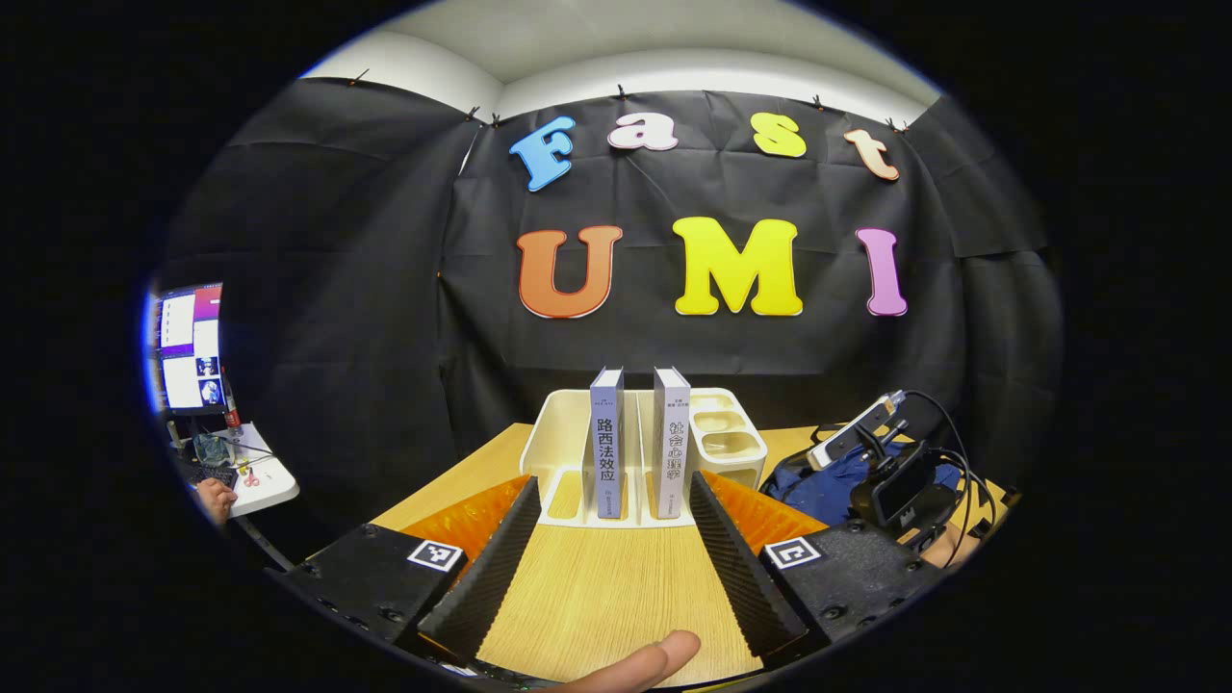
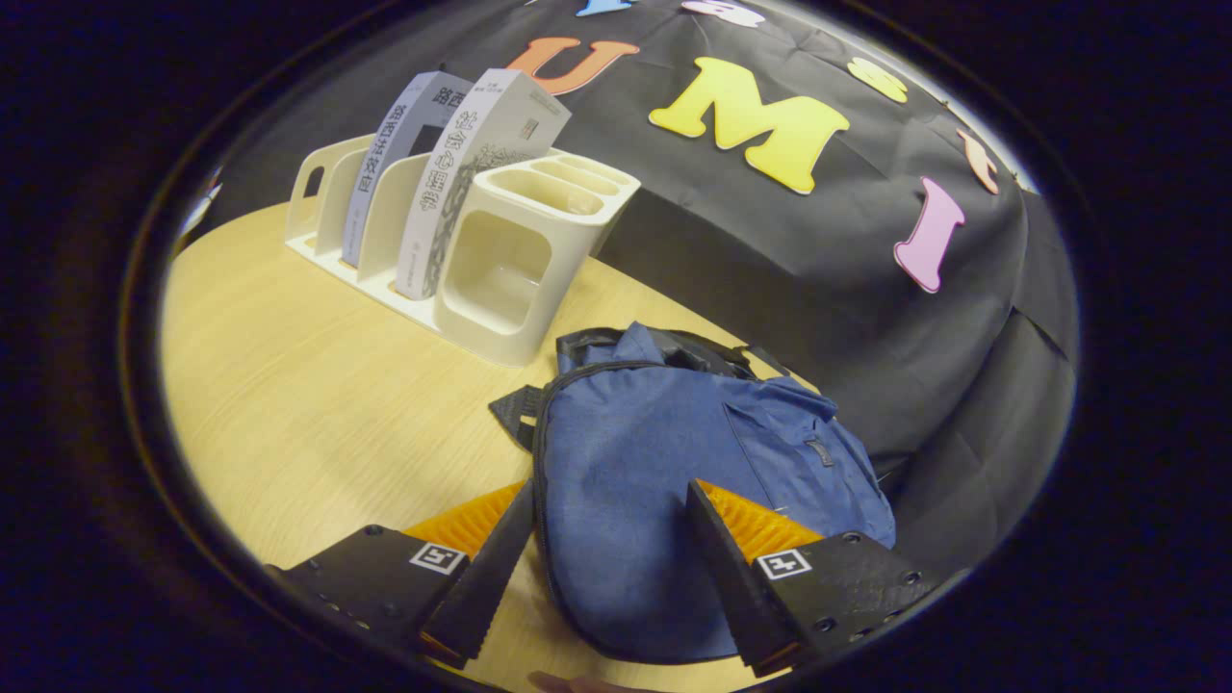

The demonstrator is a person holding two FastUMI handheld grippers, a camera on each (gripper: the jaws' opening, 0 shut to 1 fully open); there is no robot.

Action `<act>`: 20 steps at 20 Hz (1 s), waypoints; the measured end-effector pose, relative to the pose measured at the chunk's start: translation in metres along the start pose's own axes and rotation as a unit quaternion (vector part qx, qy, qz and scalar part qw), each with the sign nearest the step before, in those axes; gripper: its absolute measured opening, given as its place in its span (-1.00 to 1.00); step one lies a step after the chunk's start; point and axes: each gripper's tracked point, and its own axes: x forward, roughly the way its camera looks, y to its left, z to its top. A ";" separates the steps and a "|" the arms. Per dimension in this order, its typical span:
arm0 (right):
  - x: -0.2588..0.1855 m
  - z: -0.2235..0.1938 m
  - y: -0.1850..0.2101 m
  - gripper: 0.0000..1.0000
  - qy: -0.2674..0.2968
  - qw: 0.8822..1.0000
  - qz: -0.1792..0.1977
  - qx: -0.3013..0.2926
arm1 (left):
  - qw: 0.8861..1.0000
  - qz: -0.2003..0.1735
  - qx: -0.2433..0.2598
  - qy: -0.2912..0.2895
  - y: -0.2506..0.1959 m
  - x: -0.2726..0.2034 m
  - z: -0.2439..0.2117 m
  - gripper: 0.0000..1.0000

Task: Open the schoolbag, grab two books from the bookshelf and put them into the schoolbag.

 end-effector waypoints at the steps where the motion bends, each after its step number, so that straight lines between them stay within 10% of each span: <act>1: 0.003 0.001 -0.001 0.86 0.004 1.000 -0.005 -0.005 | 1.000 0.000 0.002 0.000 -0.001 -0.001 -0.001 0.95; 11: -0.018 0.025 -0.017 -0.03 0.001 0.999 -0.007 0.033 | 1.000 -0.003 0.001 -0.002 -0.006 0.000 0.000 0.95; 15: -0.021 0.035 -0.032 0.08 -0.008 0.999 -0.027 0.028 | 1.000 -0.003 -0.002 0.000 -0.008 0.000 -0.001 0.95; 17: -0.020 0.034 -0.032 -0.50 -0.002 0.999 -0.019 0.035 | 1.000 -0.006 -0.004 0.002 -0.011 0.000 -0.003 0.95; 20: -0.014 0.037 -0.046 -0.71 -0.004 0.999 -0.022 0.043 | 1.000 -0.005 -0.003 0.002 -0.011 0.000 -0.003 0.96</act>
